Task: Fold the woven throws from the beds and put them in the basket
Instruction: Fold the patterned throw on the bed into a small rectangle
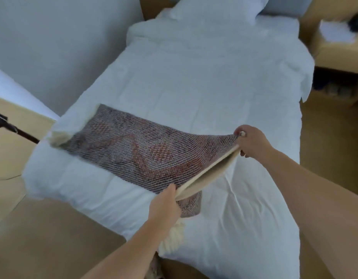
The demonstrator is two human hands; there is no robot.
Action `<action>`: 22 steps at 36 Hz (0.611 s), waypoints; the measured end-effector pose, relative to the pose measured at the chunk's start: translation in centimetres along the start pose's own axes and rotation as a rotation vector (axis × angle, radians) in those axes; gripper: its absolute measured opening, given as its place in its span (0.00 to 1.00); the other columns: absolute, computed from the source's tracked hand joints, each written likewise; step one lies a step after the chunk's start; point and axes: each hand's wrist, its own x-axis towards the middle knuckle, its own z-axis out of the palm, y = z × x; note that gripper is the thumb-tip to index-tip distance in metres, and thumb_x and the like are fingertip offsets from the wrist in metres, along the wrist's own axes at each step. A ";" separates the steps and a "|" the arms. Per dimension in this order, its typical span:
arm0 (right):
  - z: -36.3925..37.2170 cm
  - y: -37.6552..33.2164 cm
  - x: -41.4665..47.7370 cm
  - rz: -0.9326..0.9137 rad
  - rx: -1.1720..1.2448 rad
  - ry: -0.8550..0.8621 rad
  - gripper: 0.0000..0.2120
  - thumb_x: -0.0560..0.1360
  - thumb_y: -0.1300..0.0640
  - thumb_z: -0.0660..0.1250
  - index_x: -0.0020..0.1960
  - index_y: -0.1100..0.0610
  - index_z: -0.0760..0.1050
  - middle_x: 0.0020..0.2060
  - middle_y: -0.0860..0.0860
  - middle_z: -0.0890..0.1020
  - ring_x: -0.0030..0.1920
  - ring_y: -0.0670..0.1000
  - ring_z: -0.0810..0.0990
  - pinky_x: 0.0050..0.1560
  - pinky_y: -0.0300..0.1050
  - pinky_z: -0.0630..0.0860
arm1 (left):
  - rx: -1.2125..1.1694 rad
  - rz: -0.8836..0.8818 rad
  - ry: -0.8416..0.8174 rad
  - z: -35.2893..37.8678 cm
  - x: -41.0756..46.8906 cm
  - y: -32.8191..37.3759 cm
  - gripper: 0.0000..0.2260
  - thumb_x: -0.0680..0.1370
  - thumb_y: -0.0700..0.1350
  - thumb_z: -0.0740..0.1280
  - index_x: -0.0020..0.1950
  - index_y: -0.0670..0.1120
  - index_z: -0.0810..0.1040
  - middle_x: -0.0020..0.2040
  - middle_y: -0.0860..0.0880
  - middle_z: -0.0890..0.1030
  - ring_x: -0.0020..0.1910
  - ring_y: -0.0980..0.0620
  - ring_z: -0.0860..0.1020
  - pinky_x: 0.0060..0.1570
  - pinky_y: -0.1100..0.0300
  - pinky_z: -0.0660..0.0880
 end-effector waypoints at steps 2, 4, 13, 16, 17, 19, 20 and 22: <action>0.9 -2.7 -1.2 -0.003 0.082 0.001 0.11 0.74 0.66 0.56 0.44 0.57 0.76 0.34 0.57 0.78 0.27 0.56 0.79 0.31 0.47 0.79 | -0.037 0.021 0.036 -2.2 -0.2 -2.2 0.08 0.74 0.38 0.62 0.46 0.49 0.67 0.39 0.53 0.71 0.37 0.52 0.74 0.33 0.56 0.71; 1.8 -4.9 -2.3 0.010 0.189 0.030 0.11 0.75 0.67 0.56 0.41 0.59 0.76 0.32 0.59 0.78 0.27 0.57 0.80 0.35 0.51 0.82 | -0.095 0.051 0.073 -4.2 -0.3 -4.5 0.07 0.75 0.38 0.60 0.48 0.49 0.68 0.39 0.54 0.71 0.37 0.51 0.74 0.34 0.56 0.70; 6.7 -12.3 -5.9 -0.010 0.462 -0.058 0.08 0.76 0.71 0.63 0.55 0.67 0.74 0.46 0.63 0.79 0.43 0.57 0.81 0.47 0.45 0.83 | -0.209 0.197 0.151 -12.0 -0.8 -13.6 0.02 0.79 0.45 0.61 0.51 0.51 0.70 0.43 0.53 0.74 0.37 0.54 0.73 0.36 0.57 0.70; 8.0 -13.5 -5.8 -0.084 0.321 0.018 0.08 0.73 0.73 0.66 0.52 0.71 0.77 0.46 0.65 0.80 0.52 0.63 0.81 0.55 0.53 0.80 | -0.201 0.236 0.185 -13.7 -0.5 -15.6 0.05 0.78 0.45 0.62 0.53 0.51 0.71 0.44 0.54 0.74 0.38 0.54 0.73 0.37 0.58 0.71; 8.3 -14.1 -5.9 -0.094 0.286 0.054 0.06 0.72 0.73 0.66 0.49 0.71 0.77 0.45 0.64 0.80 0.52 0.63 0.81 0.56 0.55 0.79 | -0.217 0.251 0.192 -14.1 -0.4 -16.0 0.03 0.79 0.46 0.61 0.52 0.51 0.71 0.42 0.53 0.74 0.36 0.54 0.73 0.35 0.59 0.70; 9.0 -14.9 -5.8 -0.103 0.268 0.103 0.05 0.73 0.70 0.63 0.45 0.68 0.78 0.43 0.63 0.82 0.49 0.61 0.83 0.56 0.57 0.80 | -0.270 0.270 0.184 -14.7 -0.1 -16.6 0.01 0.79 0.47 0.60 0.48 0.52 0.70 0.37 0.53 0.73 0.32 0.55 0.71 0.30 0.58 0.68; 9.3 -15.2 -5.6 -0.116 0.266 0.120 0.07 0.73 0.68 0.62 0.44 0.66 0.79 0.43 0.62 0.83 0.47 0.60 0.84 0.55 0.57 0.80 | -0.296 0.267 0.174 -14.9 0.1 -16.7 0.03 0.80 0.47 0.59 0.47 0.52 0.70 0.35 0.53 0.73 0.30 0.55 0.69 0.28 0.58 0.67; 9.7 -15.8 -5.1 -0.156 0.239 0.146 0.09 0.73 0.65 0.61 0.43 0.61 0.79 0.42 0.59 0.84 0.46 0.58 0.84 0.53 0.58 0.81 | -0.302 0.258 0.163 -15.3 0.7 -16.9 0.05 0.80 0.48 0.58 0.45 0.52 0.70 0.33 0.52 0.73 0.28 0.54 0.69 0.28 0.55 0.67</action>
